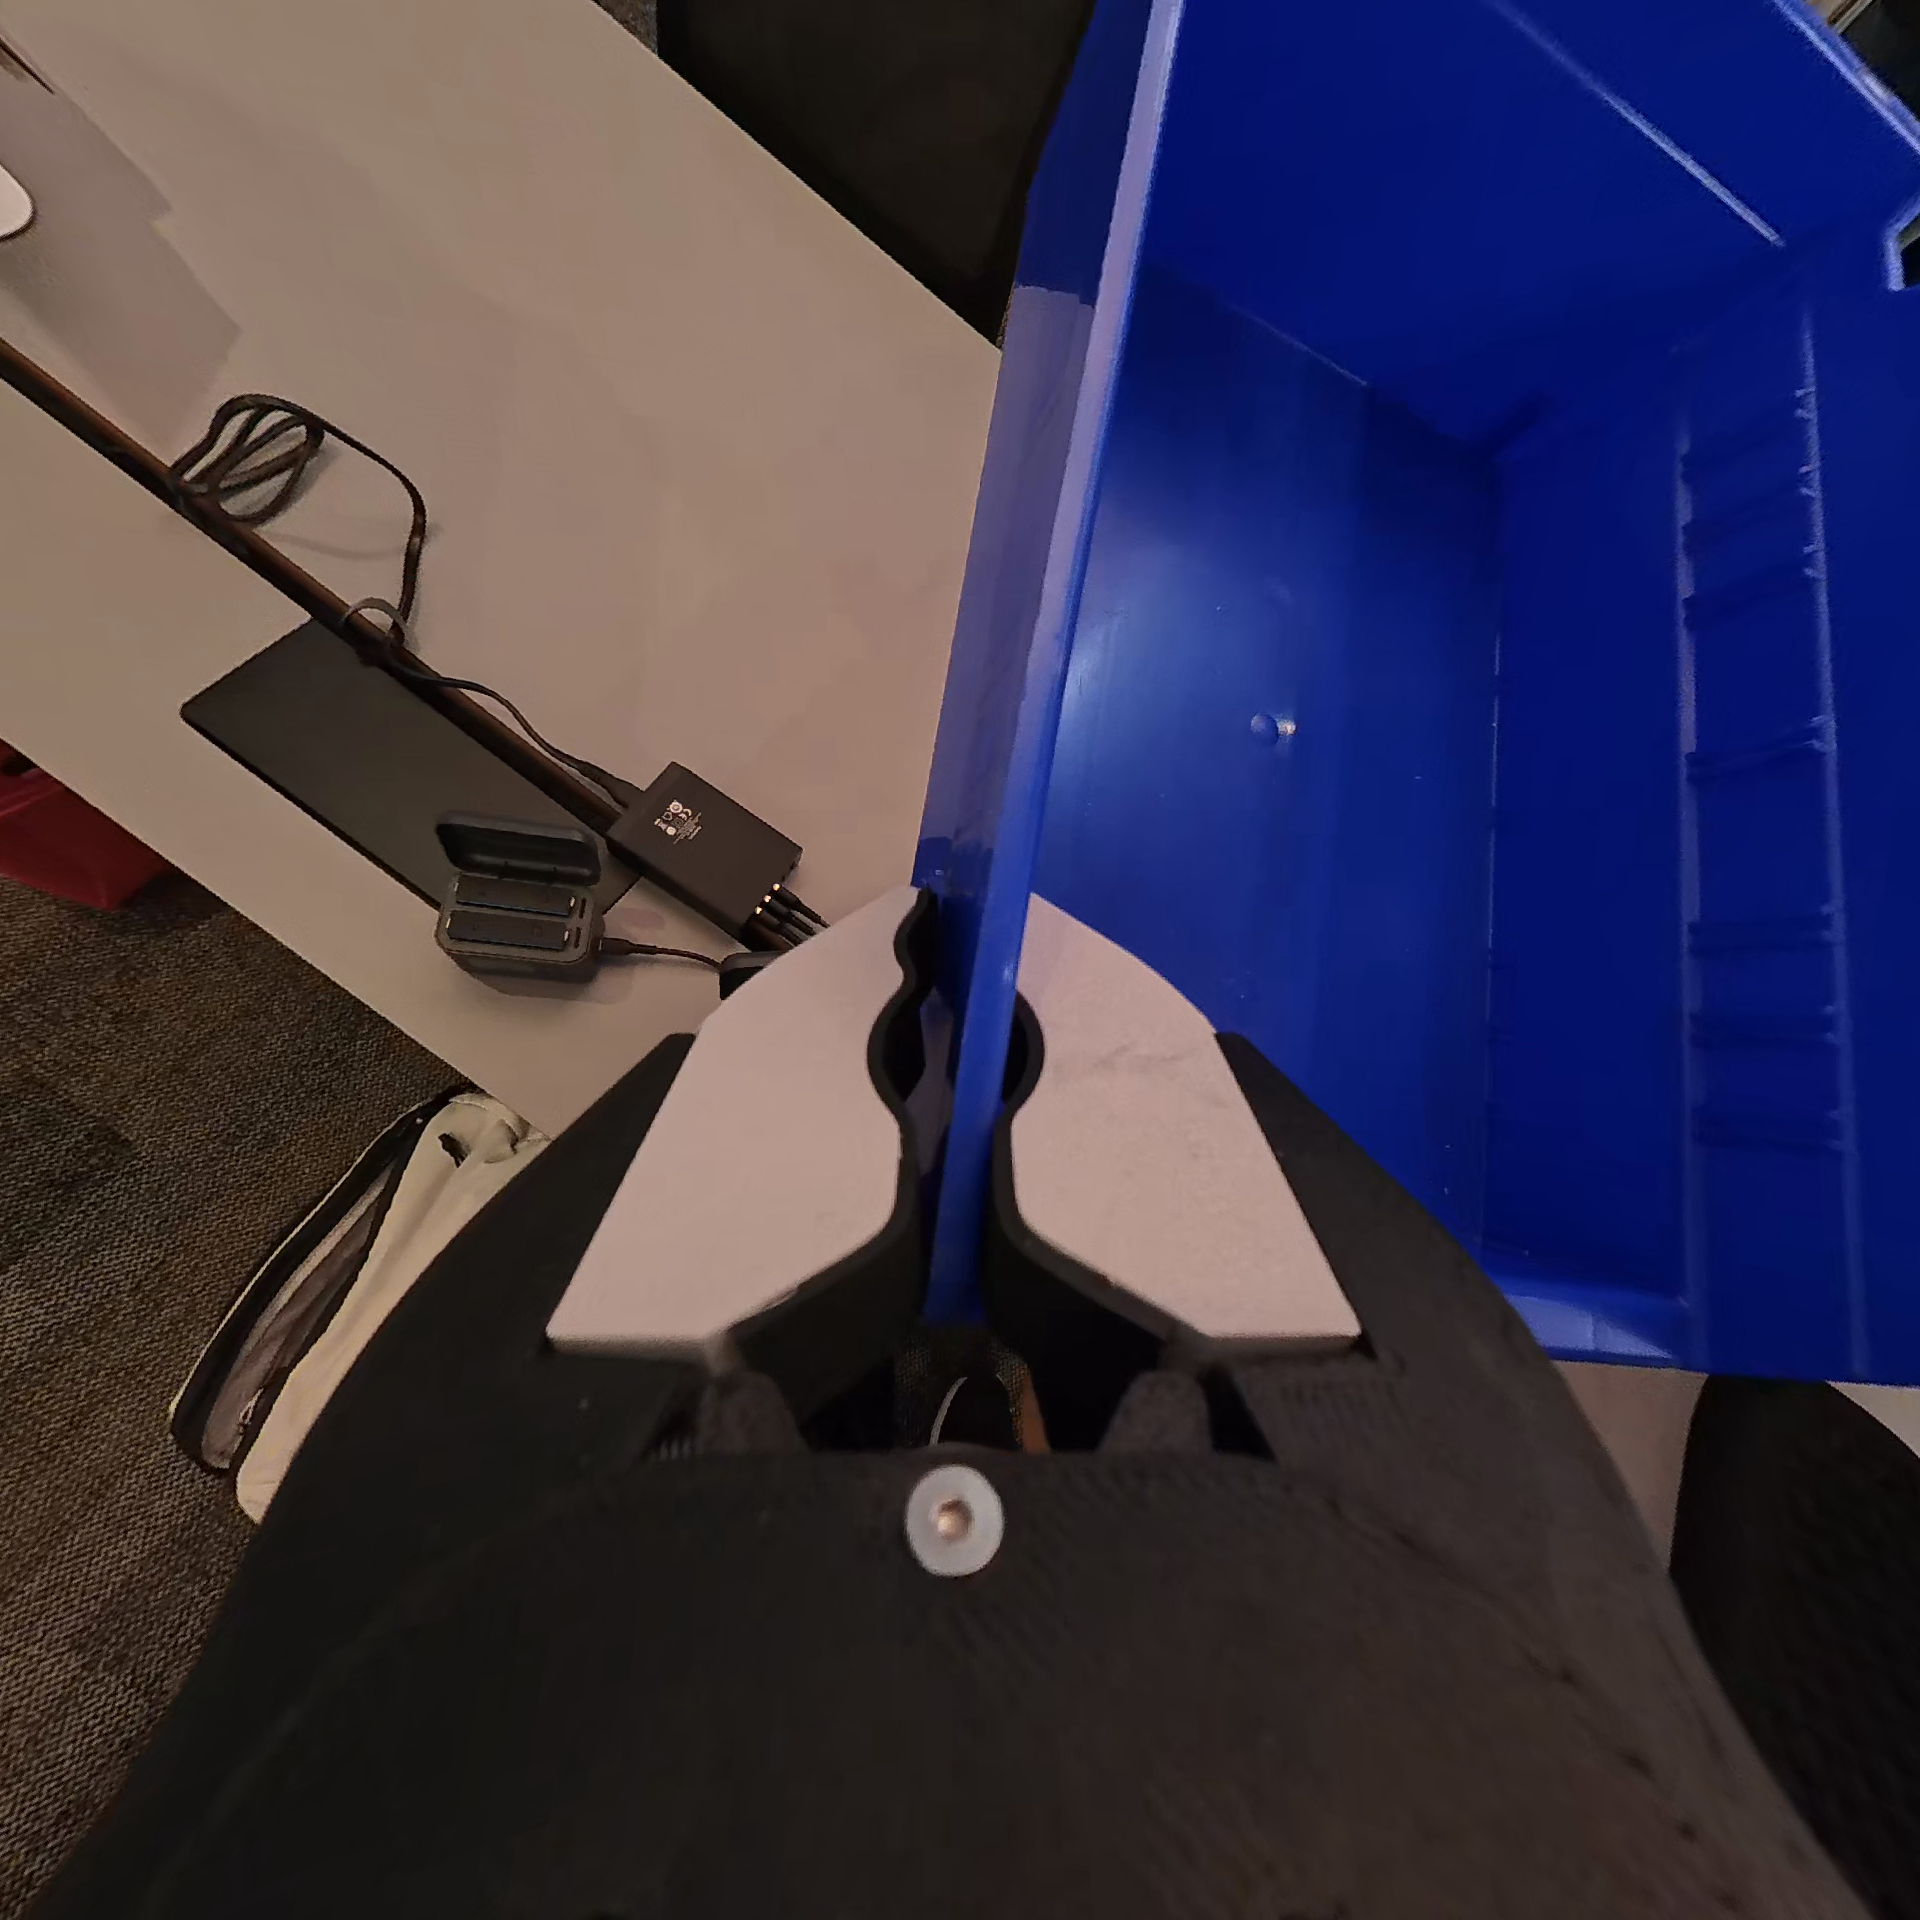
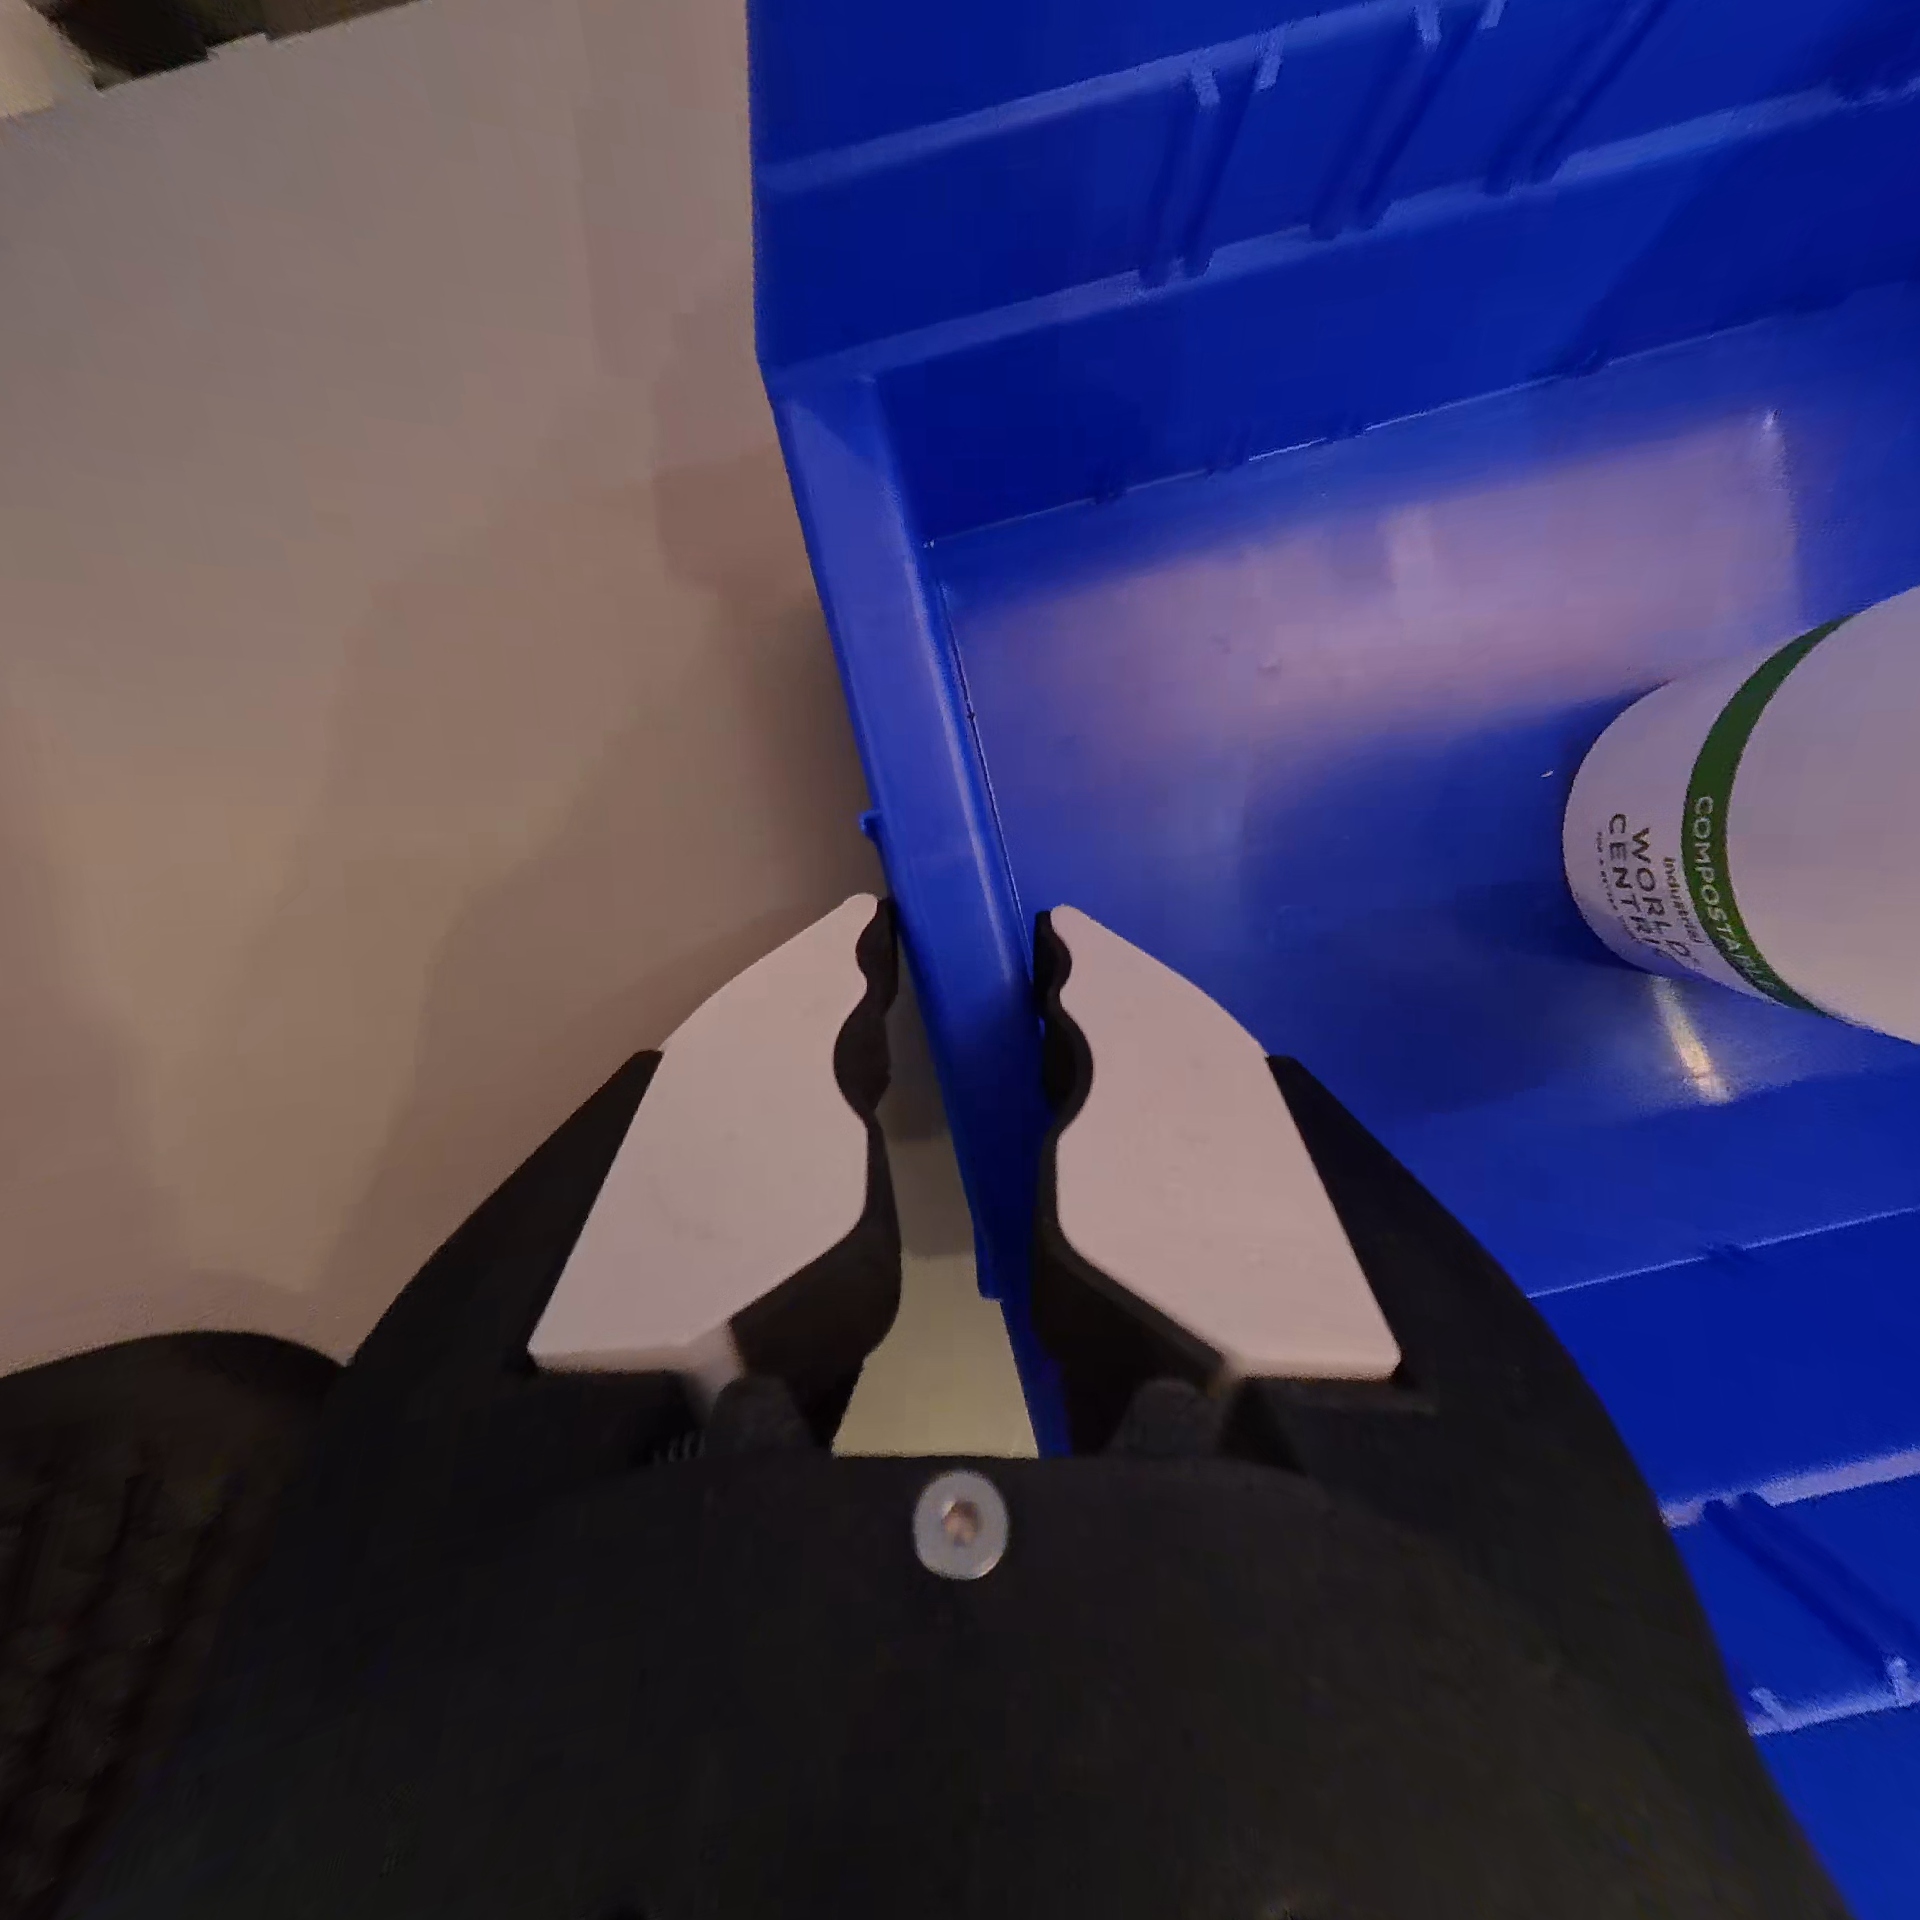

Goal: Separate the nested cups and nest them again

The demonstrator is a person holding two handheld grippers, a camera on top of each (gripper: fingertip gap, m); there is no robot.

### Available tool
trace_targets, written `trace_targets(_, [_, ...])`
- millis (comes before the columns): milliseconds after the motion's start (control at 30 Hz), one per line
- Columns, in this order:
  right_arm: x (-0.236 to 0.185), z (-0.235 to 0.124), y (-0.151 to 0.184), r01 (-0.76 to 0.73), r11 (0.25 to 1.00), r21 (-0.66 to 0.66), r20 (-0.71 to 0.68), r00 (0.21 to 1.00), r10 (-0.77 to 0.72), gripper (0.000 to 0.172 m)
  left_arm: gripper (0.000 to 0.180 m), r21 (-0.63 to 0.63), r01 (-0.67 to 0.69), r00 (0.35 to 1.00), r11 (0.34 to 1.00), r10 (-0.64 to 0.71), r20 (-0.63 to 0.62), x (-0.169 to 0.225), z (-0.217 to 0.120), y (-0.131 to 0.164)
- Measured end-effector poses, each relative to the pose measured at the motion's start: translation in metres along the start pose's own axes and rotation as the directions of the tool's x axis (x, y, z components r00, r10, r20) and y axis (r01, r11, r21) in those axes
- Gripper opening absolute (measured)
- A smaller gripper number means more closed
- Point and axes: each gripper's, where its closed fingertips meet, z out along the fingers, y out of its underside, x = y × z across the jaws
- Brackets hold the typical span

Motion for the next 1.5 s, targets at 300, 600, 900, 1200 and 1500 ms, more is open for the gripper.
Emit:
trace_targets(300, [0.010,0.007,-0.013,-0.042,0.999,0.016,0.002,0.999,0.042,0.032,0.007,0.007,-0.001,1.000,1.000,0.001,-0.004,-0.004,-0.004,-0.003])
trace_targets(600, [-0.006,-0.039,-0.016,-0.023,0.988,0.152,0.011,1.000,0.022,0.073,0.007,0.045,-0.021,0.999,0.999,0.023,-0.048,0.007,-0.015,-0.019])
trace_targets(900, [-0.059,-0.157,-0.047,-0.095,0.862,0.498,0.236,0.971,-0.030,0.080,0.007,0.145,-0.086,0.980,0.986,0.110,-0.165,0.065,-0.034,-0.058])
trace_targets(1200, [-0.101,-0.242,-0.064,-0.224,0.679,0.699,0.370,0.926,-0.076,0.108,0.007,0.234,-0.217,0.933,0.948,0.271,-0.236,0.168,-0.049,-0.078])
trace_targets(1500, [-0.099,-0.288,-0.046,-0.227,0.583,0.780,0.311,0.949,-0.046,0.119,0.007,0.355,-0.301,0.828,0.885,0.427,-0.364,0.286,-0.066,-0.079])
